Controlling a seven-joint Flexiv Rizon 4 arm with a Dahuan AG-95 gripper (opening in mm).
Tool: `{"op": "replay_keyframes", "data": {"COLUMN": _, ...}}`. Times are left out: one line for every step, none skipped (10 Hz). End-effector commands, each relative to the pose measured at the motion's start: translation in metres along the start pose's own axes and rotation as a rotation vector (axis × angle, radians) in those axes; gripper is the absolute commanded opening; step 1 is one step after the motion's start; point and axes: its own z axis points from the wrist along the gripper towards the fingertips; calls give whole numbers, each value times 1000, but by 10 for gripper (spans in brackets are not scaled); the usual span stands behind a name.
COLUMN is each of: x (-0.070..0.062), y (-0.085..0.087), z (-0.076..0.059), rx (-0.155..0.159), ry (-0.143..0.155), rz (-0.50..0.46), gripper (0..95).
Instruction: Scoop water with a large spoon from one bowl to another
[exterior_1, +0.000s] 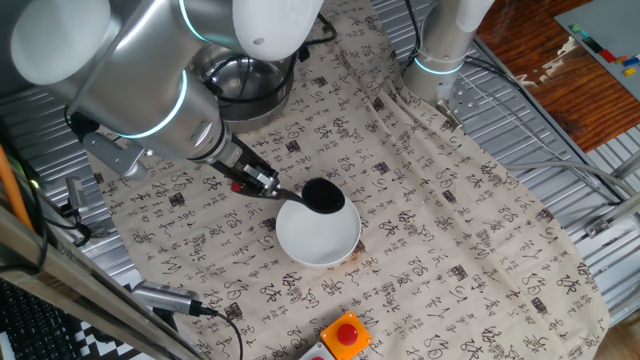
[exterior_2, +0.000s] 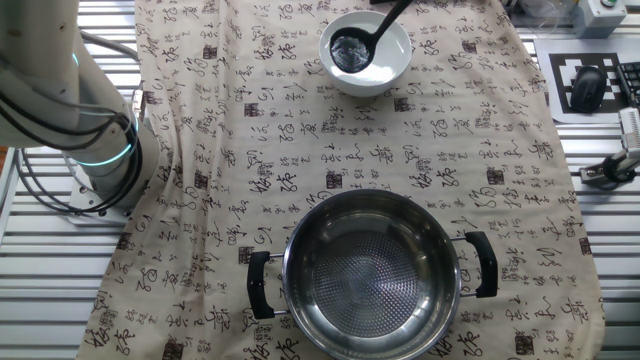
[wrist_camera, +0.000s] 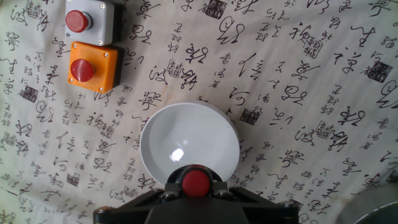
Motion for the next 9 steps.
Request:
{"op": "replay_keyframes", "data": {"x": 0, "y": -3, "z": 0, "rx": 0, "ry": 0, "rz": -6, "gripper": 0}}
{"op": "replay_keyframes", "data": {"x": 1, "y": -5, "z": 0, "rx": 0, "ry": 0, "rz": -8, "gripper": 0}}
{"op": "replay_keyframes", "data": {"x": 5, "y": -10, "z": 0, "rx": 0, "ry": 0, "rz": -17, "gripper": 0}}
{"op": "replay_keyframes", "data": {"x": 7, "y": -13, "z": -1, "rx": 0, "ry": 0, "rz": -24, "gripper": 0}}
{"op": "replay_keyframes", "data": {"x": 8, "y": -15, "z": -1, "rx": 0, "ry": 1, "rz": -29, "gripper": 0}}
{"op": "replay_keyframes", "data": {"x": 10, "y": -18, "z": -1, "rx": 2, "ry": 2, "rz": -36, "gripper": 0}}
{"op": "replay_keyframes", "data": {"x": 11, "y": -21, "z": -1, "rx": 2, "ry": 2, "rz": -41, "gripper": 0}}
{"op": "replay_keyframes", "data": {"x": 12, "y": -23, "z": -1, "rx": 3, "ry": 3, "rz": -46, "gripper": 0}}
{"op": "replay_keyframes", "data": {"x": 14, "y": -26, "z": -1, "rx": 6, "ry": 6, "rz": -54, "gripper": 0}}
